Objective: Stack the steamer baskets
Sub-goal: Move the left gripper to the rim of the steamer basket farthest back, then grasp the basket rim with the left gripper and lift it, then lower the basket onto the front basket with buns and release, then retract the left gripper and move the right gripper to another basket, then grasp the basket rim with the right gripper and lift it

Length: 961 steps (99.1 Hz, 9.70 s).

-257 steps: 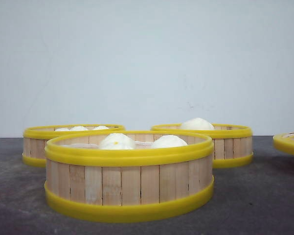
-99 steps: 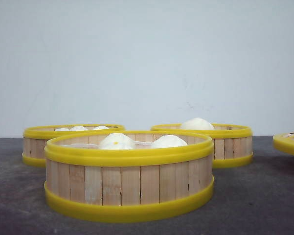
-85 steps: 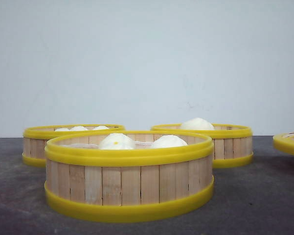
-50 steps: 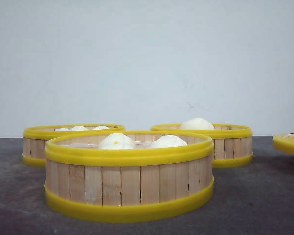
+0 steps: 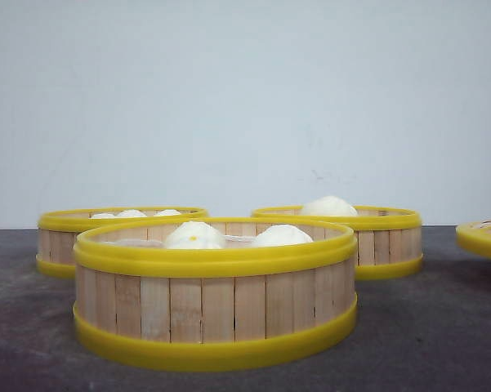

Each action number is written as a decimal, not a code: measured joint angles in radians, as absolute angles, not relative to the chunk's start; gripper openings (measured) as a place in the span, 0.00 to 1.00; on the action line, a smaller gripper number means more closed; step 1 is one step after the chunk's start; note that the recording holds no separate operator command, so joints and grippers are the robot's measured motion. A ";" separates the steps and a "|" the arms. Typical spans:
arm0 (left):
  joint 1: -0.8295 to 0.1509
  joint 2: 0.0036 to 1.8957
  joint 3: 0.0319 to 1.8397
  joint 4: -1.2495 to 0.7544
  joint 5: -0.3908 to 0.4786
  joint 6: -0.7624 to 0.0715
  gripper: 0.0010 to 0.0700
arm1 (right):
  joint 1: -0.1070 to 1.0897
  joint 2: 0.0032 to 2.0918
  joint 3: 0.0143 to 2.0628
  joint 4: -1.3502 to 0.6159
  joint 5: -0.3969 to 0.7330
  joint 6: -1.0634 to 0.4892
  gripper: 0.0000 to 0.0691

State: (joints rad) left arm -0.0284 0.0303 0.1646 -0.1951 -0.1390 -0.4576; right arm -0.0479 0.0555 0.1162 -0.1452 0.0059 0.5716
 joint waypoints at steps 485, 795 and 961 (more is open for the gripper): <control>-0.401 1.402 1.145 -0.613 0.190 -0.085 0.03 | 0.098 0.791 0.811 -0.281 -0.158 0.232 0.79; -0.400 0.358 0.797 -0.627 0.128 -0.224 0.34 | 0.109 1.738 1.319 -0.429 -0.154 0.204 0.66; -0.400 0.329 0.796 -0.727 0.130 -0.315 0.34 | 0.124 1.717 1.464 -0.465 -0.059 0.295 0.05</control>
